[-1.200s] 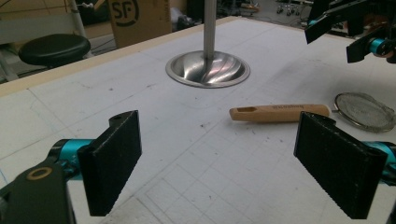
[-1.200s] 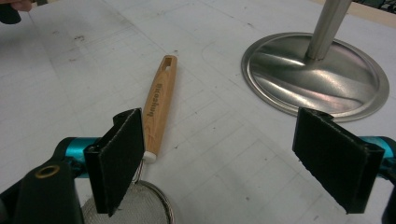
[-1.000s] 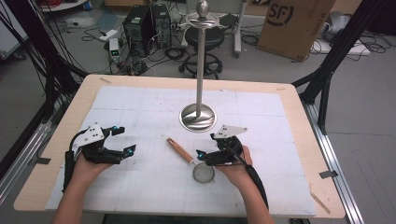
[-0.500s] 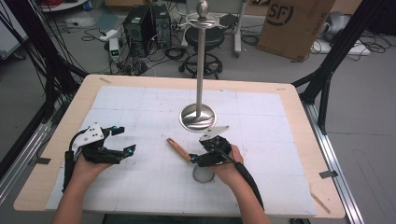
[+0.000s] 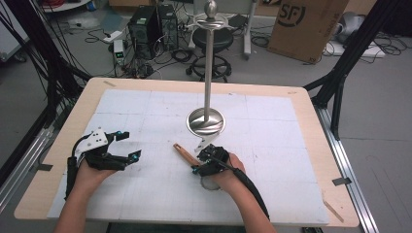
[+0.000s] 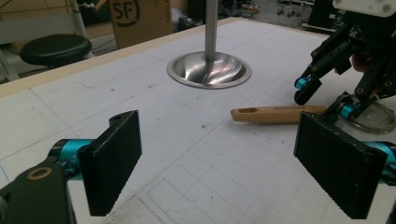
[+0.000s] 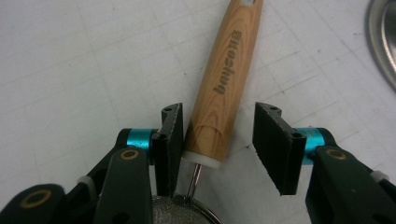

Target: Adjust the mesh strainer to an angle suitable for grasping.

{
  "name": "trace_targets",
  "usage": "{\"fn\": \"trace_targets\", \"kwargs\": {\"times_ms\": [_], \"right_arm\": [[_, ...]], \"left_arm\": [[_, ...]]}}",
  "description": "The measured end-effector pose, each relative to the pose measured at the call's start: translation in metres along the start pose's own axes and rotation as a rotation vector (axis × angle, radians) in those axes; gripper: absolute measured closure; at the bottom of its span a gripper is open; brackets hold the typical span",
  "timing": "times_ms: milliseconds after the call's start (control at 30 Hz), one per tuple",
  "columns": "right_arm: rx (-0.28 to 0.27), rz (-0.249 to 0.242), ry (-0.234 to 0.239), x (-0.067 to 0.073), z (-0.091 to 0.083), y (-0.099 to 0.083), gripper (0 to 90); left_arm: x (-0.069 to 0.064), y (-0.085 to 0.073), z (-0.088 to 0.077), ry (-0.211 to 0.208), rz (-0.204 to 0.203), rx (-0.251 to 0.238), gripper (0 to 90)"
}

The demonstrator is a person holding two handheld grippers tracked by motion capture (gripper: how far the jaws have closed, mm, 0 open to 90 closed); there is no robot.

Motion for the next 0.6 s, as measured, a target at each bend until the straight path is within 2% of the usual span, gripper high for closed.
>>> {"fn": "trace_targets", "kwargs": {"times_ms": [200, 267, 600], "right_arm": [[0.014, -0.035, 0.006, 0.0018, -0.0012, 0.0001, 65.7], [0.015, -0.055, 0.007, 0.0013, -0.0015, 0.0, 66.1], [0.033, -0.052, 0.01, 0.0012, -0.0028, -0.0006, 66.2]], "left_arm": [[-0.0001, 0.0, 0.0002, 0.003, 0.002, 0.001, 15.8], [-0.0001, -0.0001, 0.0003, 0.003, 0.003, 0.003, 15.8], [0.0001, -0.0002, 0.0003, 0.005, 0.0, 0.002, 15.7]]}}
Point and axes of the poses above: each handheld gripper's, and its own axes: z roughly forward along the jaws, y roughly out of its top, x roughly to its left, the point moved 6 cm from there along z, roughly forward along the jaws, and after that the axes turned 1 degree about -x, right-handed, at the moved point
